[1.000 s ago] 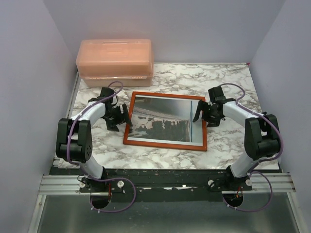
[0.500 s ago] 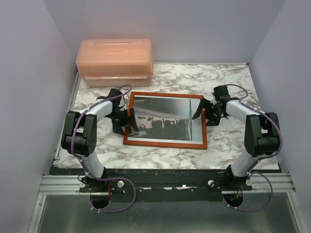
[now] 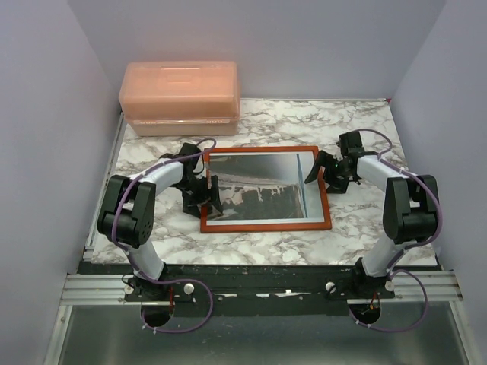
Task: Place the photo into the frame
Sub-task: Adjust the photo frame at the center of the board, then reset both arms
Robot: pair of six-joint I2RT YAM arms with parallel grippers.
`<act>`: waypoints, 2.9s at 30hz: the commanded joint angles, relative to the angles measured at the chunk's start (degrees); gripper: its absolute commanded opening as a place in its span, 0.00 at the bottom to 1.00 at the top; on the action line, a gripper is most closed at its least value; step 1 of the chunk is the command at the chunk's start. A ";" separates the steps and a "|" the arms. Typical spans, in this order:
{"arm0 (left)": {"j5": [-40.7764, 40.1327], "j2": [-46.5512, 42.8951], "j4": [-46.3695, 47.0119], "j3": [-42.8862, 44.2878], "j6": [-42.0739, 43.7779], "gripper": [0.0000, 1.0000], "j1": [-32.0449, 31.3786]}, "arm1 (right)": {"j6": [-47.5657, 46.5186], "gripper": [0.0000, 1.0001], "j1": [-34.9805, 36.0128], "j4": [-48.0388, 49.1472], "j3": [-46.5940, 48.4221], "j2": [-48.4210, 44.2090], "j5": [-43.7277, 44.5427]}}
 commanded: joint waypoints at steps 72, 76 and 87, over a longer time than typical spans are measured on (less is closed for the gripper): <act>-37.04 -28.67 105.58 -46.91 26.58 0.98 8.34 | -16.09 1.00 -2.03 99.75 -51.25 -17.87 29.12; -35.22 -27.25 106.54 -46.99 25.83 0.99 9.53 | -16.28 1.00 -2.14 108.90 -49.64 -5.49 28.18; -39.98 -24.91 109.89 -47.57 24.12 0.99 9.40 | -18.65 1.00 -2.03 102.96 -46.39 -5.56 24.03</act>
